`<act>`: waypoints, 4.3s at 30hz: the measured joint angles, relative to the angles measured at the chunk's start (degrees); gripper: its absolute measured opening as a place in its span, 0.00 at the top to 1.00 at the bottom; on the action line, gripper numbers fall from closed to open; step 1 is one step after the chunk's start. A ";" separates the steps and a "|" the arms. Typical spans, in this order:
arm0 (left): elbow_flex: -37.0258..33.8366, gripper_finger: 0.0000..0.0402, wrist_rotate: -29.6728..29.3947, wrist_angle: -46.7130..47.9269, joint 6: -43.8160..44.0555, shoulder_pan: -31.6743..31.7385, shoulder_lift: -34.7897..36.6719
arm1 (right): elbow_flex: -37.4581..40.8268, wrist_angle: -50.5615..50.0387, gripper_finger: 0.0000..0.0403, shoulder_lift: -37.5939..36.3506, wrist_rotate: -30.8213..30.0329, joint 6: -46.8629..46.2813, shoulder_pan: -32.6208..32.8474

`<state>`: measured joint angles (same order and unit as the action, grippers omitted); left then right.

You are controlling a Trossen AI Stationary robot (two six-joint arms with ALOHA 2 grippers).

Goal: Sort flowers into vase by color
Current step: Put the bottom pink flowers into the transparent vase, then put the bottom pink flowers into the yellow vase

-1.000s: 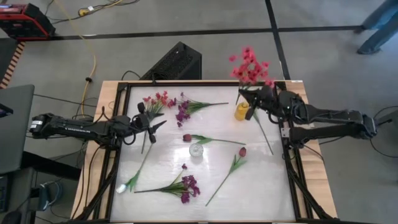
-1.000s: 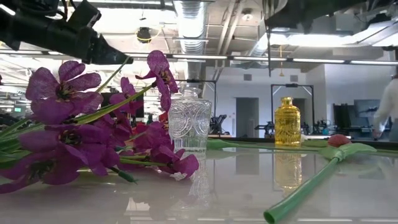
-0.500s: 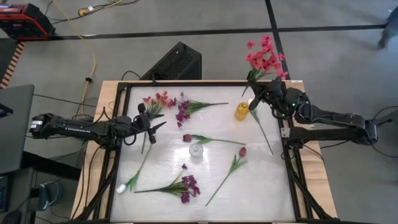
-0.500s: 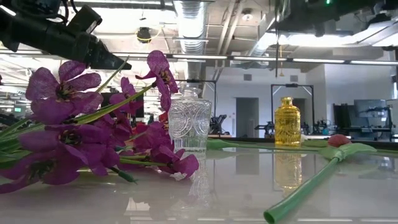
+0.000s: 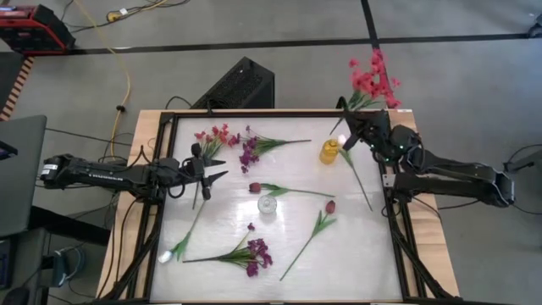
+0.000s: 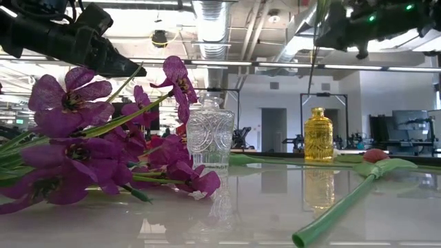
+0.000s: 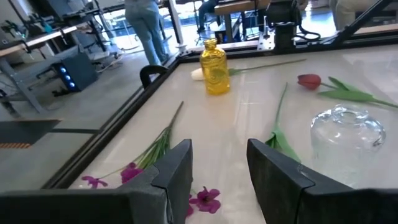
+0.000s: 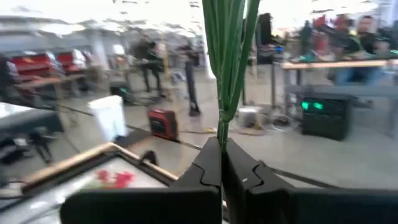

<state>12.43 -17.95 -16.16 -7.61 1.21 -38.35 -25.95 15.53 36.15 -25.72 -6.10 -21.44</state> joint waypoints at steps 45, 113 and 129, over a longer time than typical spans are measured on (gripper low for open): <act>0.00 0.64 -0.20 0.55 2.32 0.00 -0.02 | 0.02 -12.78 0.80 7.27 0.36 -7.07 1.70; 5.07 0.64 -16.55 36.98 43.42 9.63 -1.19 | -25.40 -29.87 0.56 48.45 34.65 -17.39 35.34; 7.78 0.64 -4.79 41.77 52.69 13.53 -15.26 | -25.38 -32.70 0.56 48.74 37.84 -5.59 32.47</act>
<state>20.21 -22.75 25.60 45.08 14.74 -53.61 -51.33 -17.16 84.89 12.12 -11.69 11.03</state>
